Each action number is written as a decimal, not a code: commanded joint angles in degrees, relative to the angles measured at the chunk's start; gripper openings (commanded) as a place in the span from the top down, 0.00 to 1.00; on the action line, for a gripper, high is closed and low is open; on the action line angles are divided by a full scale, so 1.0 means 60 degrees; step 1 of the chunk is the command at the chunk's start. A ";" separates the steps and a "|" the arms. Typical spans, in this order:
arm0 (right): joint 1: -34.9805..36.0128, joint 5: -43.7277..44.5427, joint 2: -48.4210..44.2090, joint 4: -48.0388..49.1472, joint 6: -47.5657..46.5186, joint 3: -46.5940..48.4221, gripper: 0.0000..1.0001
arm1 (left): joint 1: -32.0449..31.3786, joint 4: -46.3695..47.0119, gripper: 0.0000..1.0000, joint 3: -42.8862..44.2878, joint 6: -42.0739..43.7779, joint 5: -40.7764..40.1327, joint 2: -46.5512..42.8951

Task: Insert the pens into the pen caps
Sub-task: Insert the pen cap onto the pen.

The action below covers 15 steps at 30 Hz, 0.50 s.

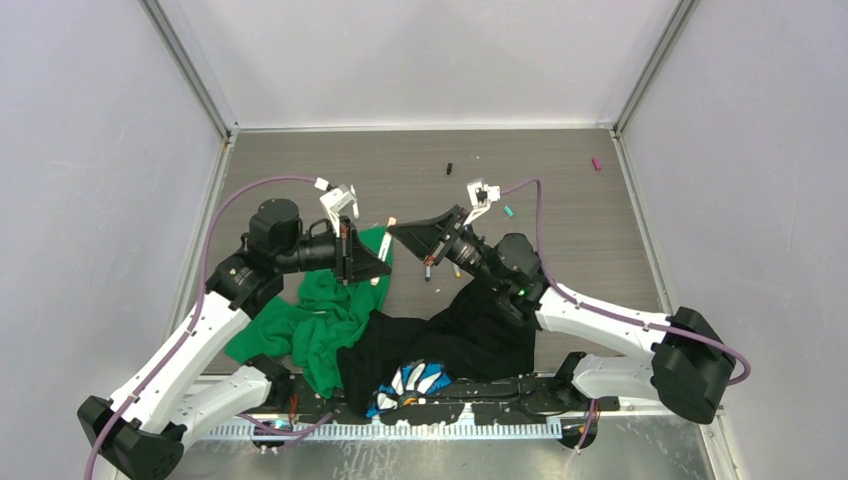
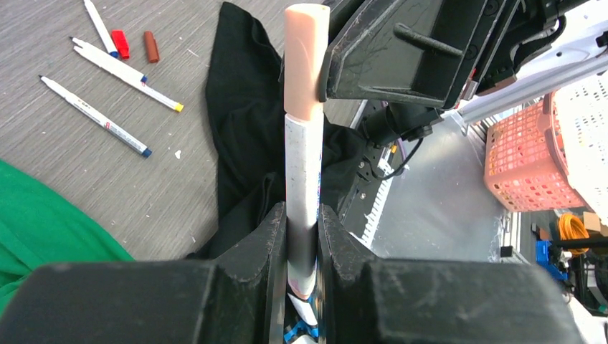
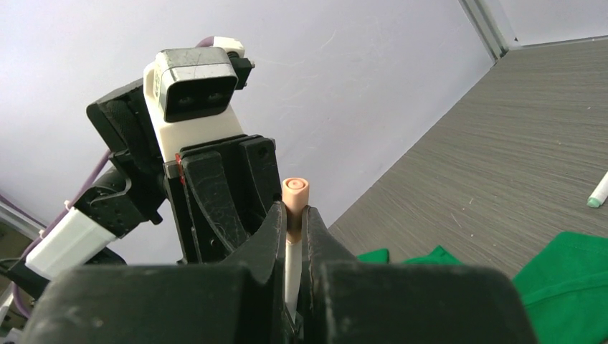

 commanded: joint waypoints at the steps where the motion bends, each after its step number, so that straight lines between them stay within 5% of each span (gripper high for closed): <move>1: 0.0377 -0.1514 -0.0293 -0.1365 -0.0406 0.0127 0.98 | 0.0120 0.1550 1.00 0.0354 0.0285 -0.0085 -0.0094; 7: 0.0377 -0.0961 -0.0613 -0.1901 -0.0823 0.0353 0.59 | 0.0068 0.1530 1.00 0.0331 0.0331 -0.0066 -0.0089; 15: 0.0171 -0.0255 -0.1500 -0.3783 -0.1698 0.0740 0.23 | 0.0071 0.1226 1.00 0.0392 0.0538 -0.0648 -0.0158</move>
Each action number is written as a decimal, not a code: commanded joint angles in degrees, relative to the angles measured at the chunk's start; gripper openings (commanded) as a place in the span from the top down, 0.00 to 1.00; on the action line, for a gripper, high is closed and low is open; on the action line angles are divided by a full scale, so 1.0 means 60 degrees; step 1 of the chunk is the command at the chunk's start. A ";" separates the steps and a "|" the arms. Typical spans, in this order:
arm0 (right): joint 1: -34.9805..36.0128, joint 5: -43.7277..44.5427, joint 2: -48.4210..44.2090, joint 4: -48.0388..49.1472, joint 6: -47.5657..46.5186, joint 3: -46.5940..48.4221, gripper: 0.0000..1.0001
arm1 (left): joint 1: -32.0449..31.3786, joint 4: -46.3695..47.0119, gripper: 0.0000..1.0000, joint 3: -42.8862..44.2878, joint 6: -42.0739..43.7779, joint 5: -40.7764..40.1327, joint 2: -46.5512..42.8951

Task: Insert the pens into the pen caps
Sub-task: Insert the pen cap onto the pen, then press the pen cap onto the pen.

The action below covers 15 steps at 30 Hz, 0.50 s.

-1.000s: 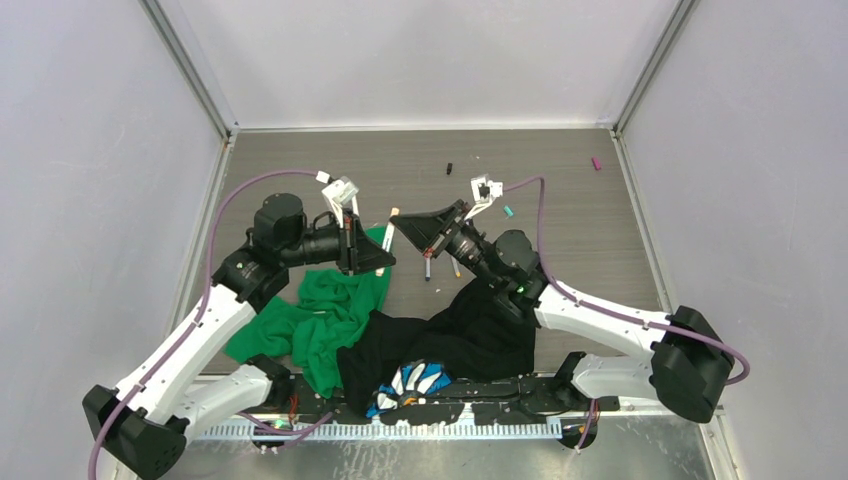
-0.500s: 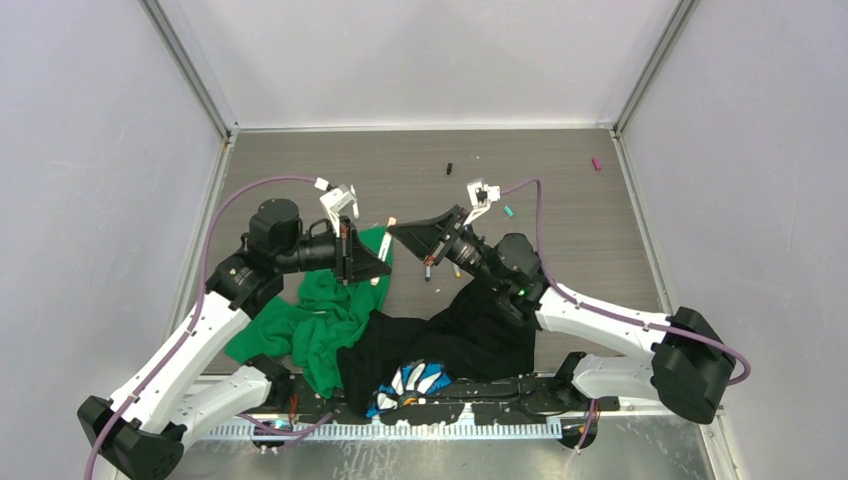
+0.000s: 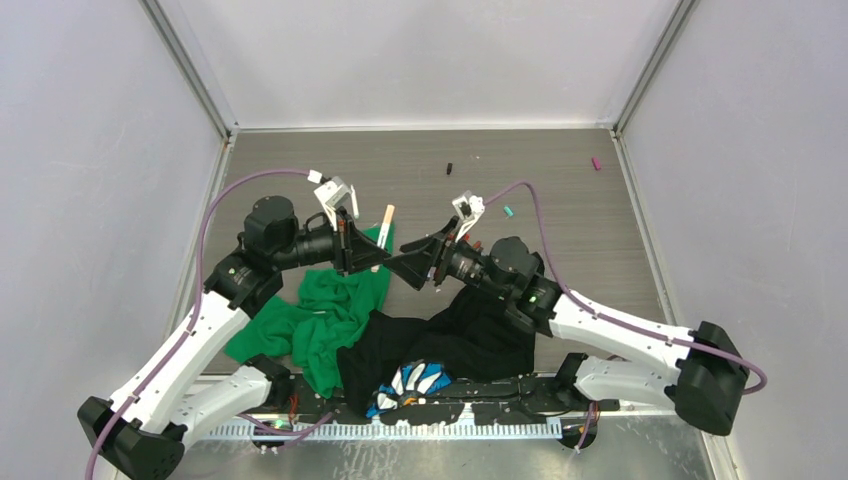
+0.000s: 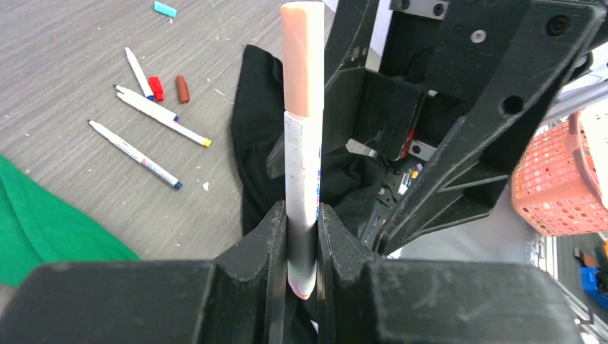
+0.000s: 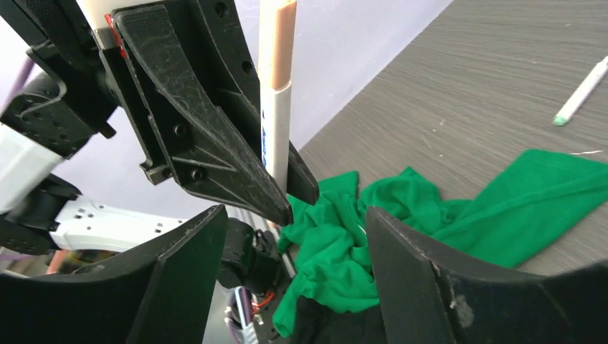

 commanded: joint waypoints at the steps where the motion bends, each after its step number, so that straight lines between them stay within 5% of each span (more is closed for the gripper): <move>1: -0.0411 -0.0087 -0.0722 -0.0882 -0.0700 0.0645 0.19 | 0.0035 0.0426 1.00 0.0394 0.0287 -0.0422 -0.0147; 8: -0.2367 -0.3324 -0.0825 -0.0891 -0.0452 0.1595 0.04 | 0.0023 0.0241 1.00 0.0447 0.0474 -0.0508 -0.0034; 15: -0.2649 -0.3728 0.0129 -0.1816 -0.0553 0.3261 0.05 | -0.0156 0.0243 1.00 0.0443 0.0648 -0.0098 -0.0024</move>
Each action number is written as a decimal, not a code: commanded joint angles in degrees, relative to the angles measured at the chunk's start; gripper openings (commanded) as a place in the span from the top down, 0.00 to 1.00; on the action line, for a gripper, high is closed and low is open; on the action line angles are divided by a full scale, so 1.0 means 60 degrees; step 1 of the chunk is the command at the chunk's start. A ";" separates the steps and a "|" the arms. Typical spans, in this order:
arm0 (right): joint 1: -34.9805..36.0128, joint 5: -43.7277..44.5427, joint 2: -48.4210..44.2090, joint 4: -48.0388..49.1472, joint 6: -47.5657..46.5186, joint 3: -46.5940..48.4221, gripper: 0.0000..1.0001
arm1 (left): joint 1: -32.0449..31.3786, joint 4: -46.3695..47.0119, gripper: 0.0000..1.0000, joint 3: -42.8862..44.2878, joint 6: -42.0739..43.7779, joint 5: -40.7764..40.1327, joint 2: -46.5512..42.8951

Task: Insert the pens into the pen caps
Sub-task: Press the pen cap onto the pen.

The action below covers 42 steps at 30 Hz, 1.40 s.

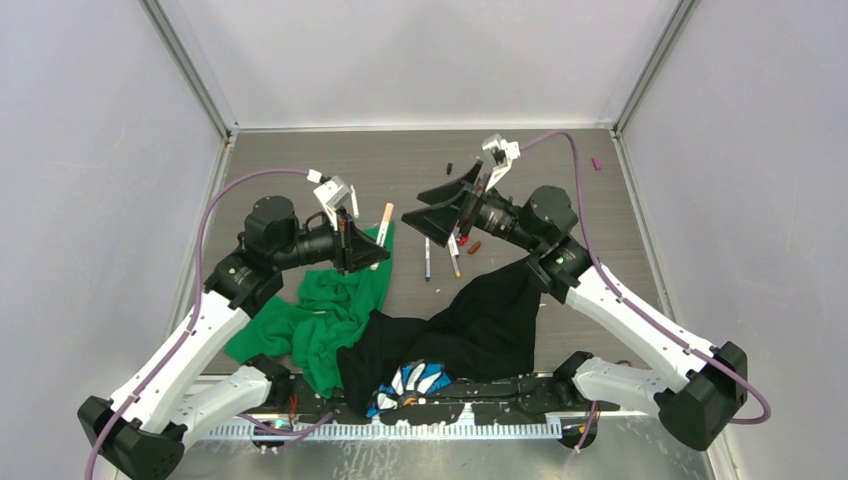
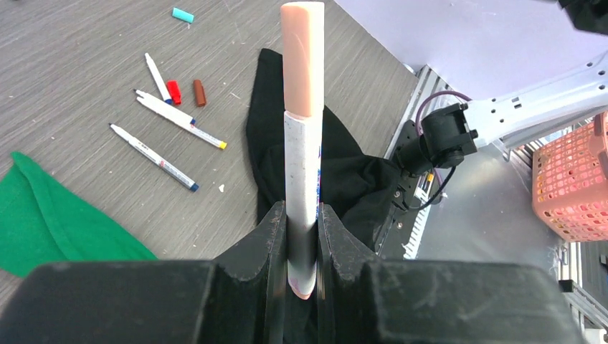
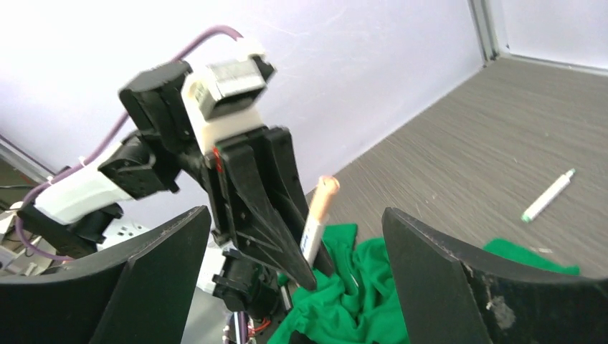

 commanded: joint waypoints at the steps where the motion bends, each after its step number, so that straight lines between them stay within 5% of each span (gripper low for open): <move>1: -0.0033 -0.0667 0.0650 -0.0426 -0.0239 0.1276 0.06 | -0.0182 0.0265 1.00 0.0430 0.0322 0.0305 -0.0053; 13: 0.0036 -0.1077 0.1616 -0.0814 -0.0195 0.2142 0.39 | -0.0520 0.0138 1.00 0.0470 0.0476 0.0373 -0.0006; 31: 0.0293 -0.1676 0.1964 -0.1011 -0.0446 0.2282 0.63 | -0.0568 0.0056 1.00 0.0474 0.0556 0.0249 0.0031; 42: 0.0378 -0.1831 0.2010 -0.1097 -0.0590 0.1979 1.00 | -0.0573 0.0020 1.00 0.0489 0.0555 0.0072 -0.0012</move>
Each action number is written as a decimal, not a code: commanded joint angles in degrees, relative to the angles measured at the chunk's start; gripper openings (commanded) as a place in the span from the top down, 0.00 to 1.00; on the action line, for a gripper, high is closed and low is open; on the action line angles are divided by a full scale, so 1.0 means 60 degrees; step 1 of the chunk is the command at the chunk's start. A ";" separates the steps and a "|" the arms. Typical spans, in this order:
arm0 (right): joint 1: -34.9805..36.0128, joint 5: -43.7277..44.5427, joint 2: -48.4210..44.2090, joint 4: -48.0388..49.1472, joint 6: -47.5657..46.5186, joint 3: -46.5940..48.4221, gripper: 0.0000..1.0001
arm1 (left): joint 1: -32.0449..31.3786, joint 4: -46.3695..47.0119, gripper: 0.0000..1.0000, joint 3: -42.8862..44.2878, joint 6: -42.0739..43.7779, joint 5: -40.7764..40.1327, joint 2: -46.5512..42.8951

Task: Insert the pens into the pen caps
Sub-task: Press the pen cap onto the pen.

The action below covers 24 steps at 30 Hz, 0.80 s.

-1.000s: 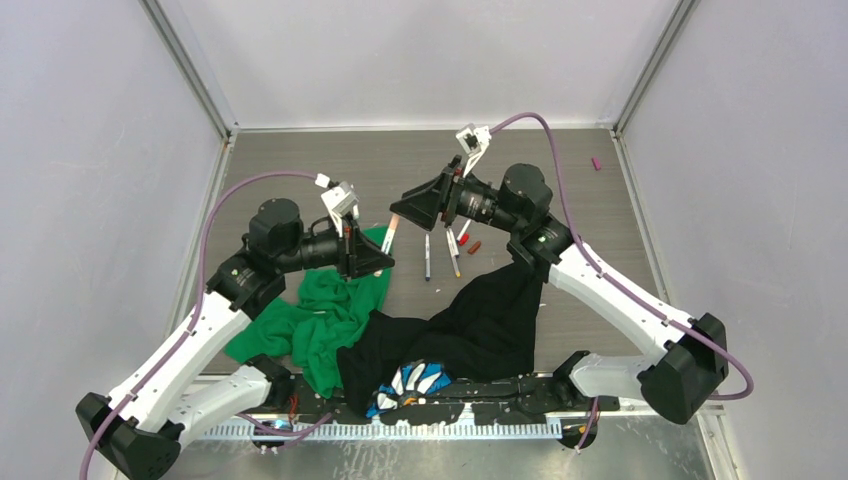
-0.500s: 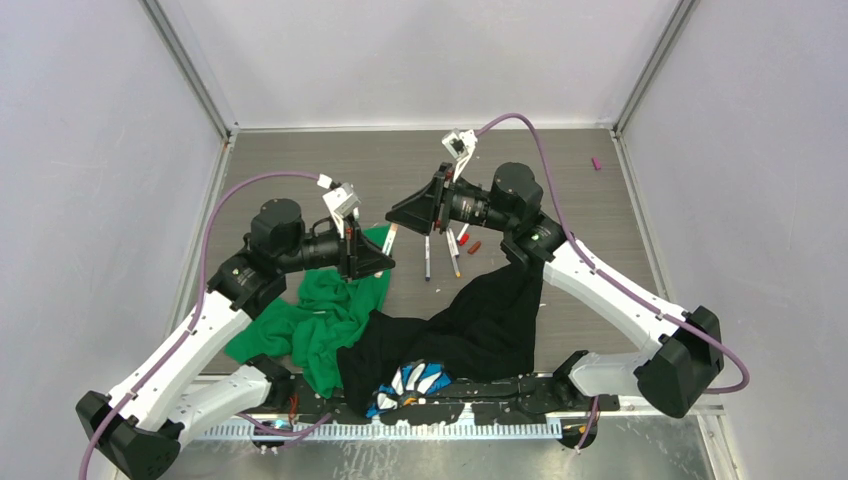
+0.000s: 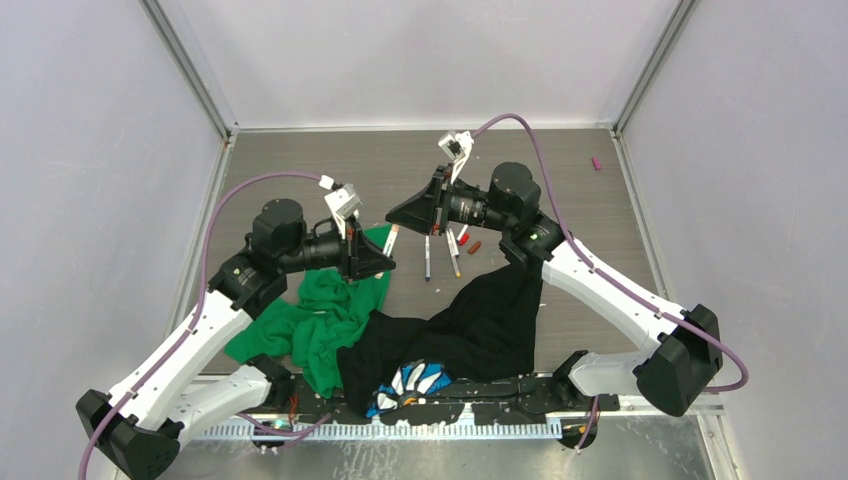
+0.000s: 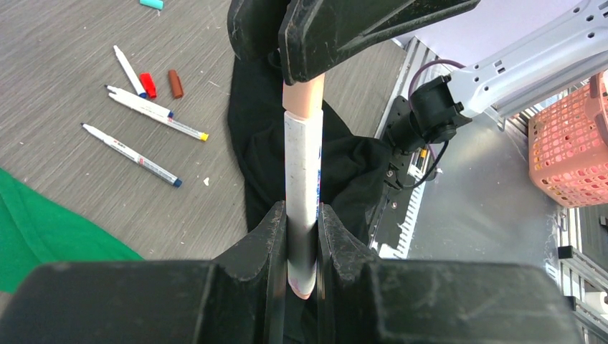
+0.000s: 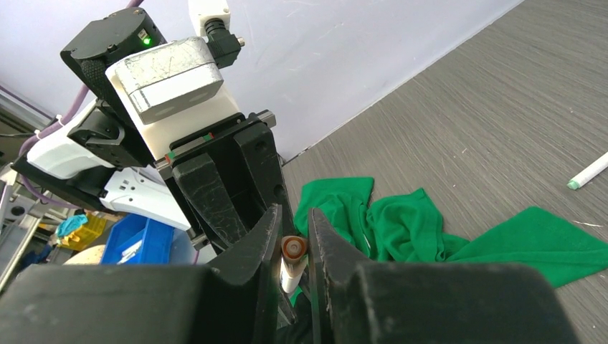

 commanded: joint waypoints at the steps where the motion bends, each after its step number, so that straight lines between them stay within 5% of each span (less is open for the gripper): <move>1: 0.0118 -0.0305 -0.0001 0.0251 -0.0084 0.0107 1.00 | -0.0026 0.0226 1.00 0.0468 0.0093 -0.0100 -0.0082; 14: 0.0734 -0.1119 0.0145 0.0666 0.0190 -0.0536 1.00 | -0.0012 0.0422 1.00 0.0398 -0.0104 -0.0459 -0.0414; 24: 0.1091 -0.1986 0.0240 -0.0737 -0.0369 -0.0767 1.00 | 0.0039 0.0708 1.00 0.0302 -0.0240 -0.0279 -0.0677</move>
